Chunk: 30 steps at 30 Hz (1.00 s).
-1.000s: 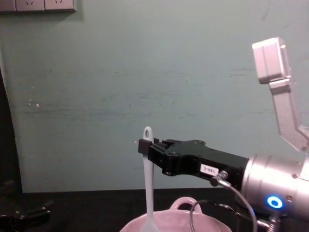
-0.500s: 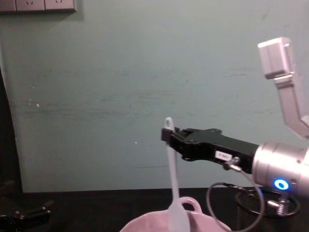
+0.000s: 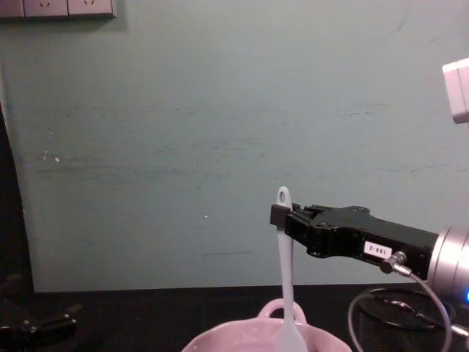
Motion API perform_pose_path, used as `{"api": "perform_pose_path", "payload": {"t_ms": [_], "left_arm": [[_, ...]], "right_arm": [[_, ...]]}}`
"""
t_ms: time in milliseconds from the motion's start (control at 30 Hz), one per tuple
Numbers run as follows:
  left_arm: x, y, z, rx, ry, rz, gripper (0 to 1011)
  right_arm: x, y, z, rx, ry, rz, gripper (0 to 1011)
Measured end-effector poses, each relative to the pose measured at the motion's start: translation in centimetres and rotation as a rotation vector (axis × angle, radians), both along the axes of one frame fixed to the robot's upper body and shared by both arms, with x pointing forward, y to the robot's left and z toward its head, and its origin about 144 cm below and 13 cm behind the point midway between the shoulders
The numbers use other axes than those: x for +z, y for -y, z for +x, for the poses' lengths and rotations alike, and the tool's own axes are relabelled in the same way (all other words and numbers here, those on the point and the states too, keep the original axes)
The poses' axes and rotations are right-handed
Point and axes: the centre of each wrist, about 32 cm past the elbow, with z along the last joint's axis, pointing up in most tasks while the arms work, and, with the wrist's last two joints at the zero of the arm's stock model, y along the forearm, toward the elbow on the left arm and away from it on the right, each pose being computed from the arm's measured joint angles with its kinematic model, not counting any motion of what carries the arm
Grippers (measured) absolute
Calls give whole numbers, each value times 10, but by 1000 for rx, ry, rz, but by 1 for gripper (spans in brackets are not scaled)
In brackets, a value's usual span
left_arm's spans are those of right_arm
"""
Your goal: Use the one hand to pick up the spoon and stir the clear water in the bowl.
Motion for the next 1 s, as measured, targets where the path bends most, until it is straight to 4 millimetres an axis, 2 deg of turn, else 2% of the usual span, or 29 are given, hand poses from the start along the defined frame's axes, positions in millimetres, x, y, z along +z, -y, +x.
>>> {"api": "perform_pose_path", "payload": {"t_ms": [267,433,700,1000], "left_arm": [[0,0,0,0,0,0,1011],[0,0,0,0,0,0,1011],[0,0,0,0,0,0,1011],[0,0,0,0,0,0,1011]], "right_arm": [[-4,-15,-10,67,-15,42,118],[-5,-26,-9,100,-23,59,118],[-7,-47,9,131,-33,79,118],[-7,-53,27,84,-15,71,118]]}}
